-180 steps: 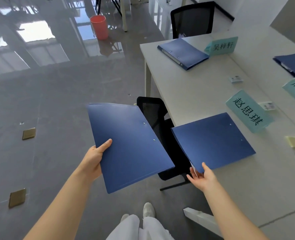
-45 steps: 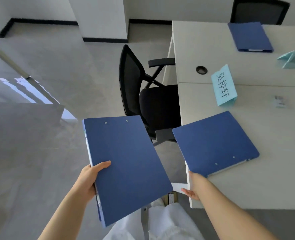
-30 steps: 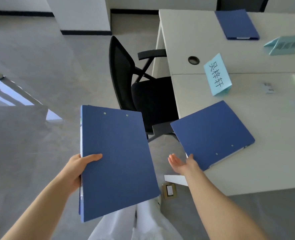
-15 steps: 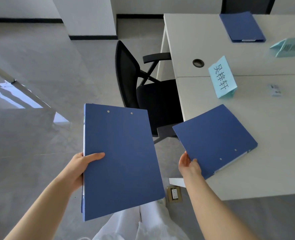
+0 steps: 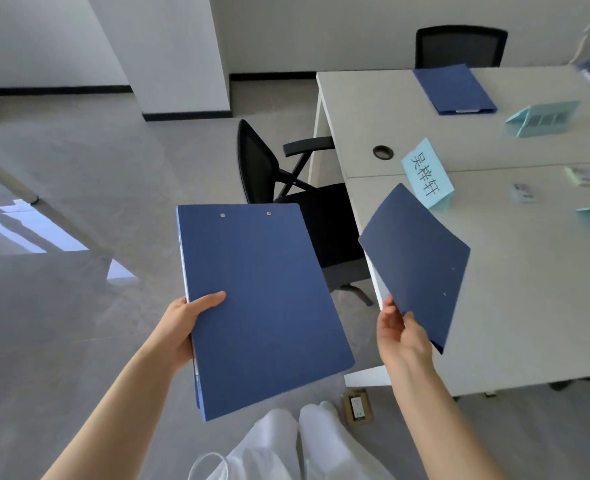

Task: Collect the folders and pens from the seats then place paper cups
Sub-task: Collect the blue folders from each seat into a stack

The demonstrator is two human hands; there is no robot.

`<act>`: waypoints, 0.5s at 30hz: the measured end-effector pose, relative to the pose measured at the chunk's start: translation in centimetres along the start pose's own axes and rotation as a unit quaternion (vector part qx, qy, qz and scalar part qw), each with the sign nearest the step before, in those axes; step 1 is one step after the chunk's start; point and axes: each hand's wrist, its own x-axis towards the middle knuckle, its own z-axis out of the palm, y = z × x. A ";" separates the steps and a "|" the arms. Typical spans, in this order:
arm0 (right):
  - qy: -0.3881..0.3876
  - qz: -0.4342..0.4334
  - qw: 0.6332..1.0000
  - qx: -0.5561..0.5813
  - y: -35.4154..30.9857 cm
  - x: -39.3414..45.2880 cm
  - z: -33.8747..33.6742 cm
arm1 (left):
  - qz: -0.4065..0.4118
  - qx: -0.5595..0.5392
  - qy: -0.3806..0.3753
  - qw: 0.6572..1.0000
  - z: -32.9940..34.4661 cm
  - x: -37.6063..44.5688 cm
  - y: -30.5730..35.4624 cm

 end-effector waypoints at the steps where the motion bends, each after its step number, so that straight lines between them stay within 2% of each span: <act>1: -0.021 -0.001 1.000 -0.023 0.4 -0.7 0.1 | 0.002 -0.004 0.001 1.000 -0.1 0.1 0.3; 7: -0.152 0.011 0.979 -0.135 3.0 -3.8 1.3 | 0.026 -0.045 0.002 0.999 -1.8 0.2 1.9; 10: -0.215 0.021 0.952 -0.217 4.4 -5.0 2.0 | 0.044 -0.074 0.004 0.996 -3.6 -0.1 2.6; 15: -0.253 0.021 0.895 -0.368 7.3 -6.2 3.0 | 0.079 -0.106 0.030 0.991 -6.3 -0.6 3.9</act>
